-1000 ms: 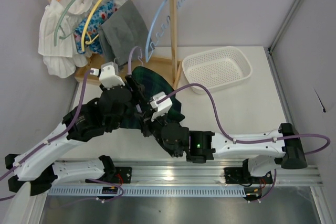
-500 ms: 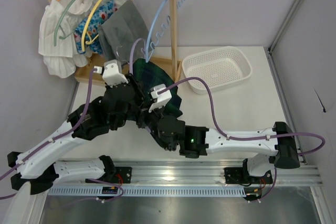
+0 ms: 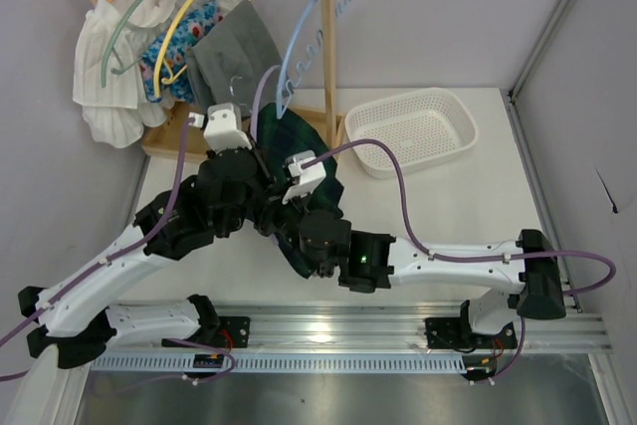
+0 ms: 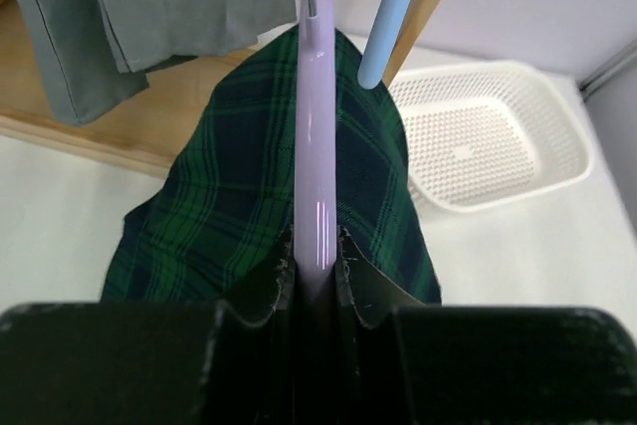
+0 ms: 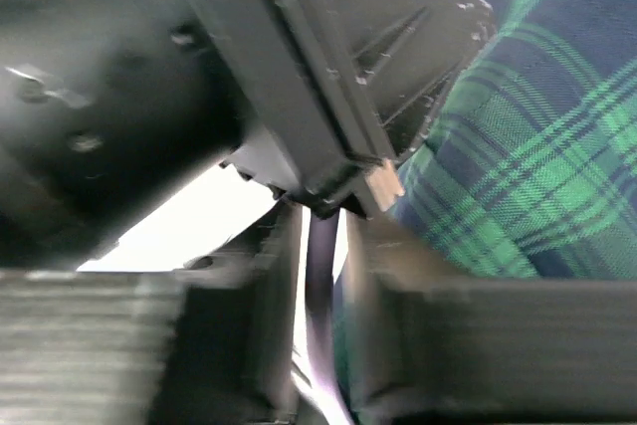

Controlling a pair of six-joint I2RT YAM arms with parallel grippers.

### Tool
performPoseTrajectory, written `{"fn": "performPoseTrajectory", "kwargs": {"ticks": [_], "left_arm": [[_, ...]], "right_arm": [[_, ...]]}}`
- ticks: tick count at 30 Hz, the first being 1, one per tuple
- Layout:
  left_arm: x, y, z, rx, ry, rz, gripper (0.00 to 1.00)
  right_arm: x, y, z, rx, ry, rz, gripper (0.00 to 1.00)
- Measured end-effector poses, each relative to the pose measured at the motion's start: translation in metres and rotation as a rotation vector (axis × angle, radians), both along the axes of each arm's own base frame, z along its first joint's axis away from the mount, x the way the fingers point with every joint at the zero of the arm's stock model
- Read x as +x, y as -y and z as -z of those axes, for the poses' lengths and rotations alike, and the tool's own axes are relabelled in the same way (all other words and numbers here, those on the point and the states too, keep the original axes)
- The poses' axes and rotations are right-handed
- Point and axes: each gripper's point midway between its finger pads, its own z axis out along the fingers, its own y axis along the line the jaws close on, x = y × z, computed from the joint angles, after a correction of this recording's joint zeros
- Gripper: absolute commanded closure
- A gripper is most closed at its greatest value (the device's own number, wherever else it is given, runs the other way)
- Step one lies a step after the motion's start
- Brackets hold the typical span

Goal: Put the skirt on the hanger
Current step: Place skirt on hanger, then hang the hanger with skirt onto the clothesline

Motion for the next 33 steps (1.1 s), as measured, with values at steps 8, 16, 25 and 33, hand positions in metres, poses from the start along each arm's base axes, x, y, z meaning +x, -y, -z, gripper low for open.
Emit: {"fn": "performPoseTrajectory", "kwargs": {"ticks": [8,16,25,33], "left_arm": [[0.014,-0.012,-0.002,0.197,-0.076,0.071,1.00],[0.012,-0.031,-0.031,0.288,-0.096,0.127,1.00],[0.031,-0.034,-0.050,0.357,-0.136,0.183,1.00],[0.048,-0.015,-0.073,0.364,-0.112,0.242,1.00]], "right_arm": [[0.003,0.061,-0.036,-0.054,-0.049,-0.062,0.43],[0.017,0.205,-0.090,0.008,-0.055,0.085,0.41],[0.063,0.239,-0.102,-0.050,-0.030,0.196,0.36],[0.101,0.231,-0.061,-0.146,-0.103,0.176,0.33]]}}
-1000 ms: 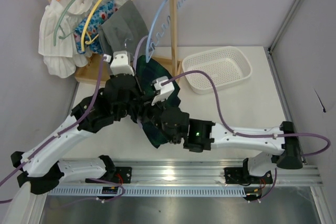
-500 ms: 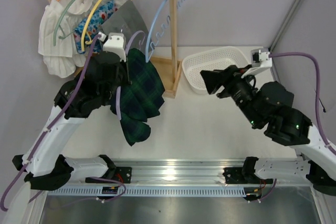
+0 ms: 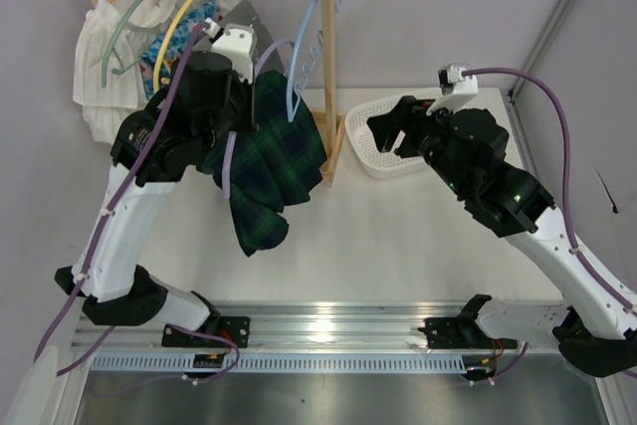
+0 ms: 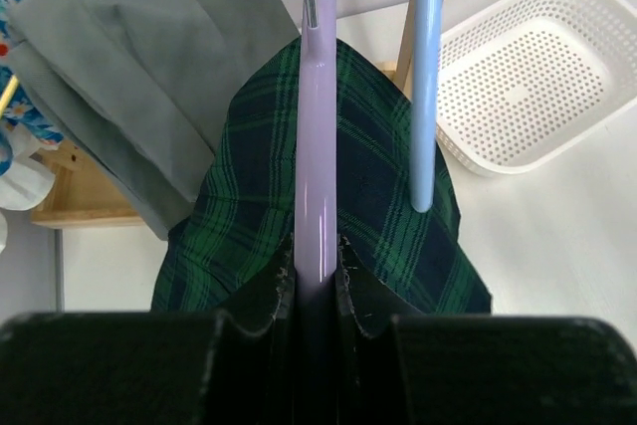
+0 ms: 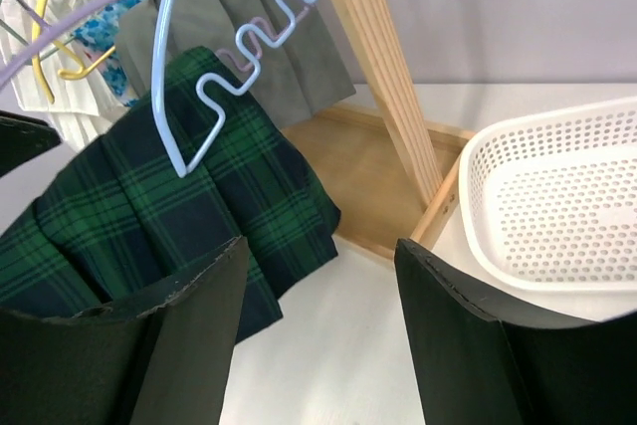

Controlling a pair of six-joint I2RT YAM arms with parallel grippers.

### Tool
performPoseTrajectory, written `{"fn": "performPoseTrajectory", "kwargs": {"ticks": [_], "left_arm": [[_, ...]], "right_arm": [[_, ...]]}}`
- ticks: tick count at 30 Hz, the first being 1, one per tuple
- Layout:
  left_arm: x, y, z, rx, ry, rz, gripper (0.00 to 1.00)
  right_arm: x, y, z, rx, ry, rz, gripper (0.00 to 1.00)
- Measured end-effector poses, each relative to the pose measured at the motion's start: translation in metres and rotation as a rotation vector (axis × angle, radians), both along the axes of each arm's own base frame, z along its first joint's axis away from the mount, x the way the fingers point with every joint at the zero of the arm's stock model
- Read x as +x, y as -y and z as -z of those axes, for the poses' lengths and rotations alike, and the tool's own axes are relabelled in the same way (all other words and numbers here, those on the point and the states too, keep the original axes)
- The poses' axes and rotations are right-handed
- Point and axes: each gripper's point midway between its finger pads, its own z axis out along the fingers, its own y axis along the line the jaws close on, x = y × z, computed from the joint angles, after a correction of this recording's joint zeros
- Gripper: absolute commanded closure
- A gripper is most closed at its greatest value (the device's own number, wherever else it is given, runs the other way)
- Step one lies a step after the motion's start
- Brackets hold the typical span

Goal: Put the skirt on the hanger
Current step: Hang the hanger with skirt onto the clothesline

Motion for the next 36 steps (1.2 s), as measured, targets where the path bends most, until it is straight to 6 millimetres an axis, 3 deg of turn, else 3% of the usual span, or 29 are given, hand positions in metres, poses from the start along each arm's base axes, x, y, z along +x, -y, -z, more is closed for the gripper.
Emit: {"fn": "performPoseTrajectory", "kwargs": {"ticks": [7,20,27,36], "left_arm": [[0.017,0.003,0.013,0.003,-0.044,0.003,1.00],[0.072,-0.002,0.005,0.026,-0.013,-0.040,1.00],[0.088,-0.010,-0.013,-0.001,0.051,-0.059,1.00],[0.115,-0.002,-0.049,-0.050,0.185,-0.041,1.00]], "right_arm": [[0.005,0.009,-0.004,0.017,0.005,-0.007,0.31],[0.019,0.012,0.003,0.014,-0.009,-0.012,0.29],[0.033,0.019,0.028,-0.001,-0.057,0.012,0.29],[0.046,0.029,0.062,0.003,-0.136,0.040,0.28]]}}
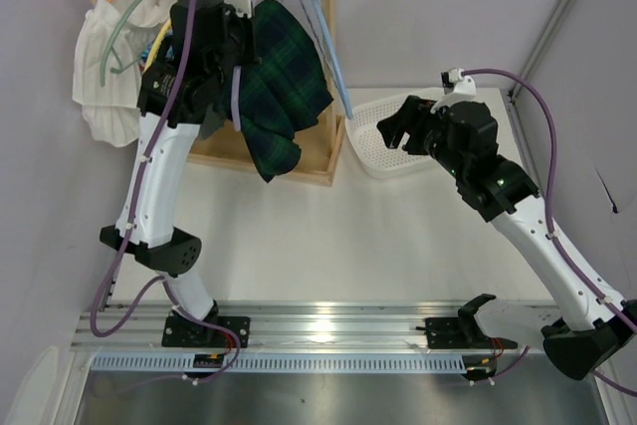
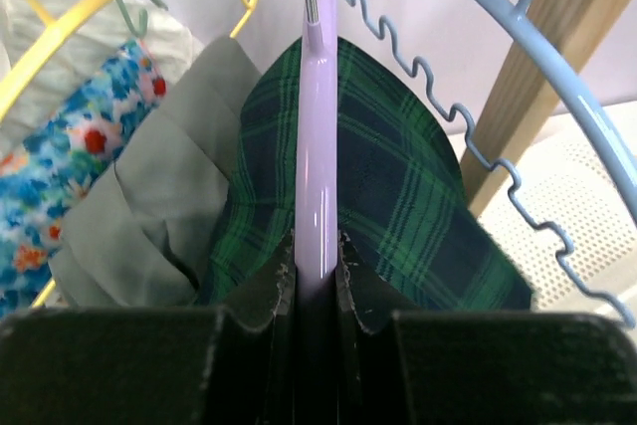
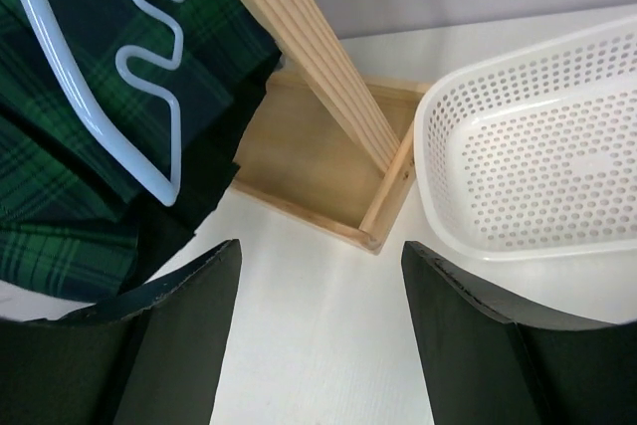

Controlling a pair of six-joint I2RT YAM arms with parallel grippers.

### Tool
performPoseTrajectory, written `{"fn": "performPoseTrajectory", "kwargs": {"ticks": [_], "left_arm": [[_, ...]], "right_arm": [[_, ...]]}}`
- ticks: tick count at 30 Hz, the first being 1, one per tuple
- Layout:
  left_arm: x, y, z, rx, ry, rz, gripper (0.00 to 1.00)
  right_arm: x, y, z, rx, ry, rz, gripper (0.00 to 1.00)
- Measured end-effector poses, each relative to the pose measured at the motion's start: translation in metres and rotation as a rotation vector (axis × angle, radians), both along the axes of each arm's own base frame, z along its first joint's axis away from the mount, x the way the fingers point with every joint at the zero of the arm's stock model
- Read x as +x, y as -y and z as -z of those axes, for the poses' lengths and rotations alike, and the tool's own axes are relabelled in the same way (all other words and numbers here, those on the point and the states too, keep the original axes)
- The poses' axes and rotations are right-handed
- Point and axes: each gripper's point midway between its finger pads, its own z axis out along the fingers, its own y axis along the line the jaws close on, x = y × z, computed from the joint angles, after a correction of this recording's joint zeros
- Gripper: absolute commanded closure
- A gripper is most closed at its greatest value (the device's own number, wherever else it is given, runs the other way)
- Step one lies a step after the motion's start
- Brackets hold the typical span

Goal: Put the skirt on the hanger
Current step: Hang the hanger with skirt onto the clothesline

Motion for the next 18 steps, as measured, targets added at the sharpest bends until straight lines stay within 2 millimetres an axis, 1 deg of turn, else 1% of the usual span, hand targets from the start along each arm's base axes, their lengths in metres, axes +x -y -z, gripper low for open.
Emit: {"fn": "performPoseTrajectory", "kwargs": {"ticks": [3,9,13,18], "left_arm": [[0.012,0.003,-0.001,0.019,0.024,0.000,1.00],[0.039,0.006,0.002,0.051,0.063,-0.021,1.00],[0.057,0.001,0.009,0.050,0.067,-0.039,1.00],[0.076,-0.009,0.017,0.051,0.066,-0.069,1.00]], "right_arm": [[0.002,0.001,0.008,0.006,-0.017,0.000,0.28],[0.007,-0.002,0.017,0.015,-0.044,-0.008,0.27],[0.009,-0.003,0.025,0.010,-0.063,-0.010,0.27],[0.010,-0.001,0.033,0.007,-0.082,-0.006,0.26]]}}
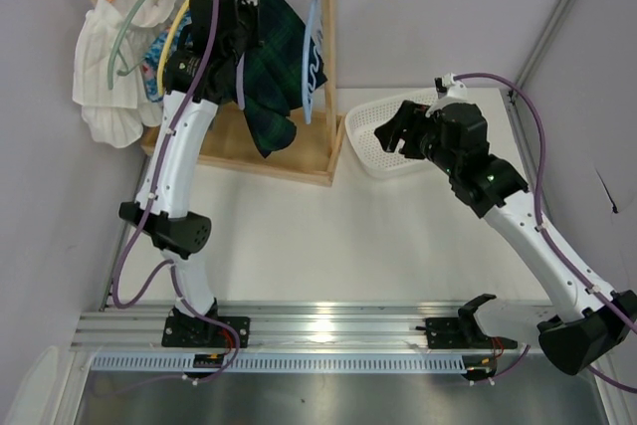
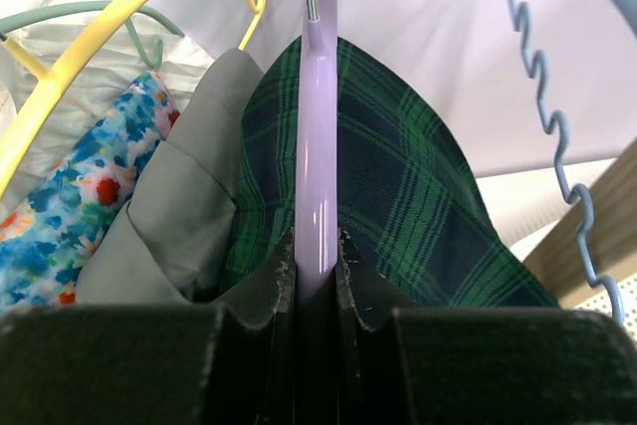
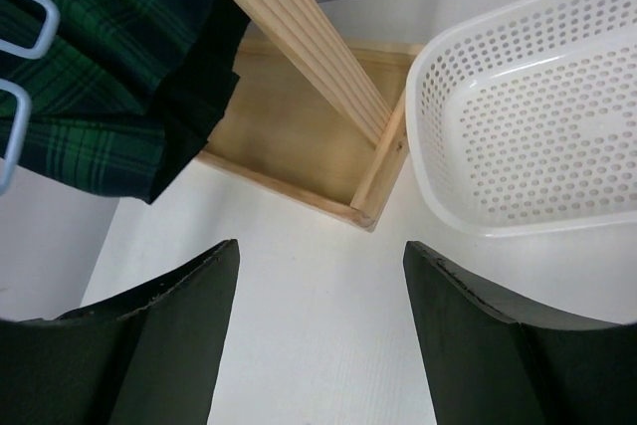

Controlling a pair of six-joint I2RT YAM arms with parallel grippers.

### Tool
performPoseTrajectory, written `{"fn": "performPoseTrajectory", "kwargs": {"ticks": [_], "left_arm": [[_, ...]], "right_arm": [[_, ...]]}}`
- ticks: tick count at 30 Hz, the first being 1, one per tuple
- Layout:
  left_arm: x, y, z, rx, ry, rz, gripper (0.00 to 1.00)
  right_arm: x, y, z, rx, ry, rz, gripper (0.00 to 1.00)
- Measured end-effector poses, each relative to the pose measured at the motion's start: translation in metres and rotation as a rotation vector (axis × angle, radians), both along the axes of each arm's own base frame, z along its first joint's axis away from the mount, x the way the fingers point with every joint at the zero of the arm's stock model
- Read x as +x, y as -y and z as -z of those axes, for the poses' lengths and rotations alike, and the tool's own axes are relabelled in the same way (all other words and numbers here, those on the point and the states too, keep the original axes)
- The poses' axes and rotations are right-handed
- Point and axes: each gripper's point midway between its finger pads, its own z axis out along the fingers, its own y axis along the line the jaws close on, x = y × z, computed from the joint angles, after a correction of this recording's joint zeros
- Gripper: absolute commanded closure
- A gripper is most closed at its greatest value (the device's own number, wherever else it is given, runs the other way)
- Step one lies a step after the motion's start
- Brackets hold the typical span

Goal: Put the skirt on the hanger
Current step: Hang the hanger with skirt onto the clothesline

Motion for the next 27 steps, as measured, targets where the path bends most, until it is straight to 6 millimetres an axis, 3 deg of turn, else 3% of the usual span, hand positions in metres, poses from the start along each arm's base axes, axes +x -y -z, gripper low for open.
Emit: {"fn": "performPoseTrajectory", "kwargs": {"ticks": [16,19,20,21,23,27], "left_arm": [[0.017,0.013,0.019,-0.003,-0.030,0.066,1.00],[0.016,0.013,0.021,-0.001,-0.034,0.066,0.82],[0.015,0.013,0.022,0.000,-0.039,0.068,0.72],[0.013,0.013,0.023,0.003,-0.043,0.071,0.47],[0.009,0.013,0.021,0.009,-0.039,0.085,0.23],[-0.009,0.008,-0.001,-0.007,0.003,0.096,0.06]], "right_arm": [[0.007,0.004,0.016,-0.009,-0.039,0.016,0.20],[0.010,0.008,0.016,-0.008,-0.039,0.029,0.17],[0.011,0.010,0.016,-0.008,-0.040,0.034,0.15],[0.011,0.012,0.016,-0.008,-0.040,0.038,0.13],[0.013,0.015,0.016,-0.009,-0.040,0.048,0.05],[0.014,0.020,0.017,-0.017,-0.043,0.053,0.01]]}}
